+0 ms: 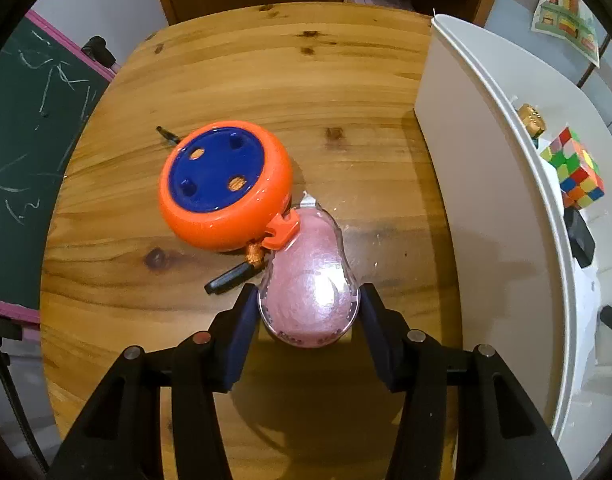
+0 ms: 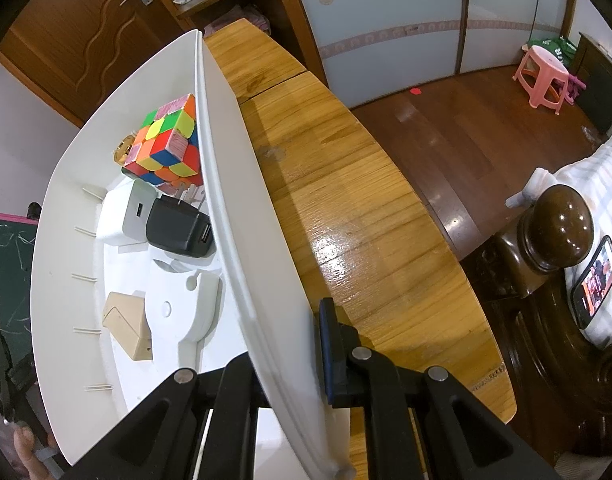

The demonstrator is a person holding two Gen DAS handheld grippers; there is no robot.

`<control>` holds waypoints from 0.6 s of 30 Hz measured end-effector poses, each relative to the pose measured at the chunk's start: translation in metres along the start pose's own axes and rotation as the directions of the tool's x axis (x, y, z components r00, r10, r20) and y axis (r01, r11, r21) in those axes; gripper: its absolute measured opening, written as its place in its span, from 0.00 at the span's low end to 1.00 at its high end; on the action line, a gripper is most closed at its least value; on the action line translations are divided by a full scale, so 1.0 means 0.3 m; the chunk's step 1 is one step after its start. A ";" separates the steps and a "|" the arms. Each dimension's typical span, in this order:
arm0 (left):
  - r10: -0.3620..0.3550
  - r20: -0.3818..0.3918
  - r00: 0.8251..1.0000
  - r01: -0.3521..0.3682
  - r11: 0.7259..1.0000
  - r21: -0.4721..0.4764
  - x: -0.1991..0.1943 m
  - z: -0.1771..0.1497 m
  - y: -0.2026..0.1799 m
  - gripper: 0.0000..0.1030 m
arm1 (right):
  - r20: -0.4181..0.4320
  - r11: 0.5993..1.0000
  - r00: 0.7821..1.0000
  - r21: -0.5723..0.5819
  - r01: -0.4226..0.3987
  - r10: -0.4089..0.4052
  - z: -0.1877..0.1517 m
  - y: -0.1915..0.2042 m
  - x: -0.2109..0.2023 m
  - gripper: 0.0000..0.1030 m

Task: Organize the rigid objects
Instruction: 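Close the left gripper on the pink pouch, then carry the pink pouch into the white bin and open the left gripper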

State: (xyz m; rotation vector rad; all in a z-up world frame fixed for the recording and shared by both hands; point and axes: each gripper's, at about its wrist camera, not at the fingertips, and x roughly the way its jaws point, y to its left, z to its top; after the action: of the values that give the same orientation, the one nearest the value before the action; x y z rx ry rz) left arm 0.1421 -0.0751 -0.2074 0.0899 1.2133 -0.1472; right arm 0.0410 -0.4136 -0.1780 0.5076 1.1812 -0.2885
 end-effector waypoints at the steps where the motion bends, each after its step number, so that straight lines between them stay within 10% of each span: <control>1: -0.003 0.002 1.000 0.003 1.000 -0.001 0.000 0.003 0.012 0.53 | 0.000 1.000 1.000 0.001 0.000 0.000 0.000 0.000 -0.001 0.10; 18: -0.021 0.118 0.993 0.022 1.000 -0.006 -0.238 -0.059 0.064 0.53 | 0.005 1.000 1.000 0.007 -0.017 0.017 0.004 -0.004 -0.004 0.10</control>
State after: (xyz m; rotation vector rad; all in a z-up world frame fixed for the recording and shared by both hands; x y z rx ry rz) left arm 0.1044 -0.0489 -0.1469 0.0611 1.0970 -0.1650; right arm 0.0409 -0.4154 -0.1770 0.5228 1.1712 -0.2793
